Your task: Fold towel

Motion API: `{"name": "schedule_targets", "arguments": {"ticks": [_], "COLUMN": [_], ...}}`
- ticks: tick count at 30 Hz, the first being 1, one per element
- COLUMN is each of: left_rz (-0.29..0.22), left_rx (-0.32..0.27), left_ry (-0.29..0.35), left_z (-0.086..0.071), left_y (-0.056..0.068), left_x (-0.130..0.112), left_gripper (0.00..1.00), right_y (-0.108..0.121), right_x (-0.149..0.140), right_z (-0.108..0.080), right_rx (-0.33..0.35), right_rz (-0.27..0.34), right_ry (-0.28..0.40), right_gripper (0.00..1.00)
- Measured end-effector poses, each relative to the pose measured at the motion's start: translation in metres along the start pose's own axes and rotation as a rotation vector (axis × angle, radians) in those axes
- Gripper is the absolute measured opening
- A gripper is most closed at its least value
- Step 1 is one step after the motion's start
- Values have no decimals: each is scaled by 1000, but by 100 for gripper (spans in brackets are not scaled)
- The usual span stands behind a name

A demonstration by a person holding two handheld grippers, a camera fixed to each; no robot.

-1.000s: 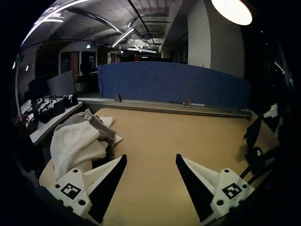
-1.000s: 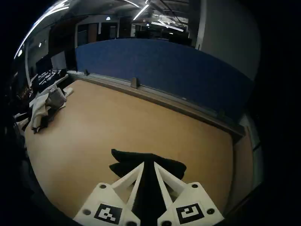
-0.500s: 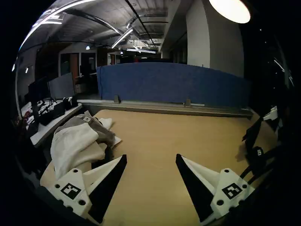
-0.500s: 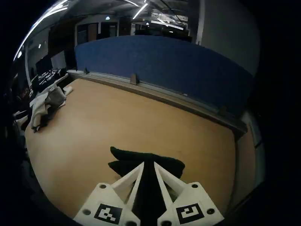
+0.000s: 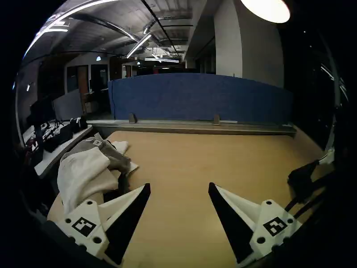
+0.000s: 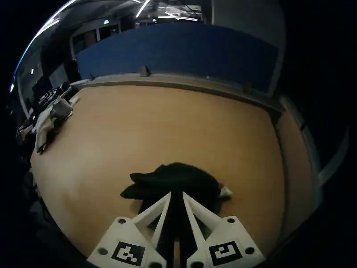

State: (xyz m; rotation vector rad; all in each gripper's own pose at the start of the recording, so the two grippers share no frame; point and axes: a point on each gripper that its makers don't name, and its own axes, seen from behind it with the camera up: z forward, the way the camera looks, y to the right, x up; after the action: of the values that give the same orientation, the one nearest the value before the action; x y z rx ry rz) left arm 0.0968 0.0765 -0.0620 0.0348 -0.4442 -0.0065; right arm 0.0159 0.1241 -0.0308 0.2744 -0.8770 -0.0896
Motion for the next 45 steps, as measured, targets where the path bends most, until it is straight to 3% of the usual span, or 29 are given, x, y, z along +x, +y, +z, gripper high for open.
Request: {"name": "schedule_targets", "arguments": {"ticks": [9,23,33,45], "left_rz": [27,33,39,42], "left_rx": [-13,-3,-3,-8], "left_ry": [-10,-13,-13,-13], "left_z": [-1,-10,-14,-11], "left_y": [13,10,10,12], "left_x": [-6,-12,-12,-10], "left_gripper": [97,97,97,97], "right_y": [26,42,46,43], "right_x": [-72,-132,-136,-125], "right_z": [-1,22,28,12], "right_rx": [-46,-119,-139,-167], "right_rz": [142,219,238,233], "right_ry": [-40,-115,-114,-54], "right_gripper": [3,3,3,9]}}
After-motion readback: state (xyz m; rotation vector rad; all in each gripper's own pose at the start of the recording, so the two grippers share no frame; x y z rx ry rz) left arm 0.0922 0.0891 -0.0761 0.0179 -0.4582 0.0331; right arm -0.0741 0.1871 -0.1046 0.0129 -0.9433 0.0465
